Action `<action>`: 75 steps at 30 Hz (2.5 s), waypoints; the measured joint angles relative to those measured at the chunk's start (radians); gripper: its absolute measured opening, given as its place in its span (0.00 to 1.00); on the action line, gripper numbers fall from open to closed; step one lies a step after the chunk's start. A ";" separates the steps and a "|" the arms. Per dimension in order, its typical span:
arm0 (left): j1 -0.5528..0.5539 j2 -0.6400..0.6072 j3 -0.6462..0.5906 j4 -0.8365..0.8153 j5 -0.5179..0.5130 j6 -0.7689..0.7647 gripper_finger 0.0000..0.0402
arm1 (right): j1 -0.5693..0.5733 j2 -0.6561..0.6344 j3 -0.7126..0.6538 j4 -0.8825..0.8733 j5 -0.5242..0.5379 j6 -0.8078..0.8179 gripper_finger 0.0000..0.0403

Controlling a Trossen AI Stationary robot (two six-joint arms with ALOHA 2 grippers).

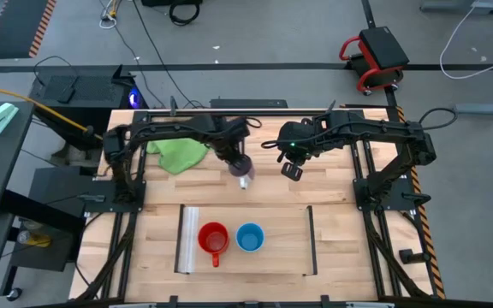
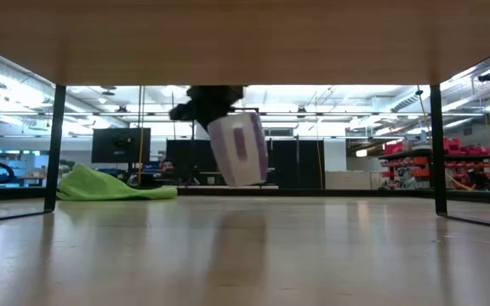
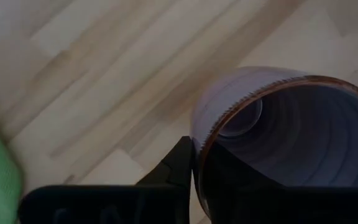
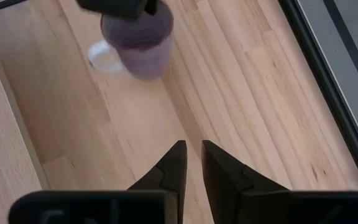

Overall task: Stack small to large cups/mugs on shelf
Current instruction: Put the purple mug on the shelf

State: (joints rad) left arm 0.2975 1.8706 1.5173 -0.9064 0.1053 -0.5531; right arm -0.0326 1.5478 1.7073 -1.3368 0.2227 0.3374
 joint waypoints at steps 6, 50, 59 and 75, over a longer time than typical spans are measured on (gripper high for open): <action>-0.034 0.158 0.236 -0.142 -0.012 0.102 0.05 | 0.000 0.000 0.000 -0.021 0.000 0.003 0.14; -0.049 0.405 0.591 -0.203 -0.031 0.153 0.09 | 0.010 -0.327 -0.470 0.167 0.030 0.290 0.08; -0.049 0.433 0.591 -0.190 -0.011 0.152 0.08 | 0.010 -0.303 -0.471 0.194 0.030 0.277 0.08; -0.059 0.433 0.591 -0.165 0.007 0.150 0.24 | 0.010 -0.305 -0.471 0.195 0.030 0.271 0.08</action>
State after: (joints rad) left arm 0.2382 2.3039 2.1082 -1.0714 0.1124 -0.4030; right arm -0.0231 1.2427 1.2366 -1.1416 0.2523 0.6083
